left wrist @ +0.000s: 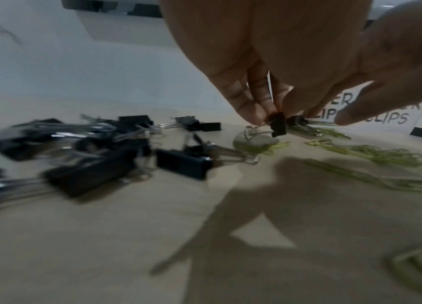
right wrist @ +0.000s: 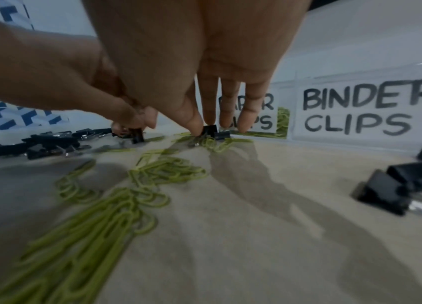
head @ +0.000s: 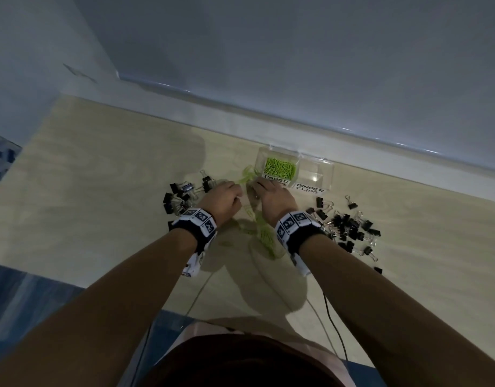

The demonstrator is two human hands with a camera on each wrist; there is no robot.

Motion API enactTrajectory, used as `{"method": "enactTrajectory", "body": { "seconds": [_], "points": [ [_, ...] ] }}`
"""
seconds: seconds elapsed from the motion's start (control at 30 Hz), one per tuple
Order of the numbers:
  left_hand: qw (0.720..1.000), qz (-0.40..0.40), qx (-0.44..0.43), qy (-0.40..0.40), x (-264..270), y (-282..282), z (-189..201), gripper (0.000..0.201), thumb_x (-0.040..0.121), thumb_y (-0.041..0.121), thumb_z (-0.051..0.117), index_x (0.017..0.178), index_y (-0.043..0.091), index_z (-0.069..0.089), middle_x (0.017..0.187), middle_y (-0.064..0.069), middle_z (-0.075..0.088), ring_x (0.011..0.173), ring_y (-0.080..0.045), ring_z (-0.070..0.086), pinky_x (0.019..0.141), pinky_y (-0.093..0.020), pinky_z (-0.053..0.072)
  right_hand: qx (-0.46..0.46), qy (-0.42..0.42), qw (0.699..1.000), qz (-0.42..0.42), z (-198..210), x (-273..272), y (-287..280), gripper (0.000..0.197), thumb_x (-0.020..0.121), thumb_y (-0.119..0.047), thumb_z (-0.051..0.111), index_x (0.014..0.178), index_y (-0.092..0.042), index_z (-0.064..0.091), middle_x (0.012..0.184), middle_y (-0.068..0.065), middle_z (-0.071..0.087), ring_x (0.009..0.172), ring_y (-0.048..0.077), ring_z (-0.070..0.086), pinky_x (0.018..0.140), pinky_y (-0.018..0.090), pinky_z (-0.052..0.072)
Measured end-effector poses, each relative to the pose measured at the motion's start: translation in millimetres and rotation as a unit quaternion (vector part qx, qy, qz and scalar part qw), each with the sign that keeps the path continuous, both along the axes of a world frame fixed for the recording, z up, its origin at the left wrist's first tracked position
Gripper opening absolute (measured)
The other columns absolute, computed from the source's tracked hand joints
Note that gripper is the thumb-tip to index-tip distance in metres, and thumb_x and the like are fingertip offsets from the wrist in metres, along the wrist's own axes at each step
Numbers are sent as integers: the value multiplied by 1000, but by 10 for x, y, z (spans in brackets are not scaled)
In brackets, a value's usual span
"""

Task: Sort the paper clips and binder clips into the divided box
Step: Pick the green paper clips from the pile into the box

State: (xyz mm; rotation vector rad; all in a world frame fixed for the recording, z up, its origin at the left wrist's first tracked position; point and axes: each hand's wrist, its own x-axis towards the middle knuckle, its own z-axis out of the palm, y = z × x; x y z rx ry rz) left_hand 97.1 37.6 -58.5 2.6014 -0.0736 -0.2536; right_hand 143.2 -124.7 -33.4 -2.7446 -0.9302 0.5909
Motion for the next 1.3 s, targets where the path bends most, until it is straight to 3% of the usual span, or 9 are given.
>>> {"method": "enactTrajectory", "body": {
  "seconds": [0.13,0.27,0.4,0.5,0.6,0.77,0.97,1.1,1.3],
  "points": [
    [998,64,-3,-25,-103,282,16,16,87,9,50,99,2,59,98,-16,58,92,-31,53,76,-35,42,19,22,1000,2,-17,-75,-36,61,83,5,44,140,-13,36,147,9,35,132,30,34,104,45,38],
    [991,124,25,-53,-103,432,24,18,90,11,49,102,3,60,100,-16,57,96,-32,51,80,-41,47,112,21,993,-33,-87,-190,-173,54,83,1,50,134,-16,47,138,9,47,123,29,47,100,43,44],
    [997,71,8,-29,-78,186,64,23,90,15,51,108,5,61,110,-15,53,102,-31,50,87,-42,46,151,-26,976,-157,-98,-162,-237,34,83,4,54,113,-10,63,115,8,59,105,24,56,90,24,44],
    [999,48,-4,8,-70,-159,84,26,91,21,54,113,8,61,112,-11,53,103,-26,51,88,-37,44,127,-2,981,-148,-33,-160,-140,26,85,-8,54,110,-13,64,103,11,59,98,28,55,85,33,47],
    [997,60,-15,49,-35,-368,81,30,88,20,56,116,11,60,110,-11,52,99,-28,54,87,-36,45,68,36,988,-134,-22,-171,-16,31,85,-14,53,115,-15,60,105,13,55,101,32,51,88,41,48],
    [994,88,-19,61,0,-497,113,27,84,13,52,108,7,62,107,-16,54,95,-33,55,85,-34,43,47,41,988,-139,10,-167,15,31,84,-9,53,115,-12,58,108,14,52,102,31,52,92,38,46],
    [992,122,-38,23,-74,-361,119,14,80,17,57,90,7,54,99,-11,52,87,-26,52,72,-32,44,174,40,963,-203,-50,-202,-155,14,72,2,59,72,-11,64,84,7,56,75,22,54,75,34,51],
    [990,136,22,-6,-87,49,151,19,79,15,53,98,10,52,104,-10,52,95,-27,47,76,-36,44,177,43,951,-250,-114,-198,-338,22,73,8,56,83,-6,70,93,11,63,80,26,60,75,32,52],
    [993,22,110,27,316,116,147,47,84,7,47,131,6,45,132,-13,43,121,-34,34,95,-48,43,154,24,958,-241,-80,-212,-319,10,82,-8,59,88,-7,67,96,9,58,77,21,56,72,27,48]
  ]
}}
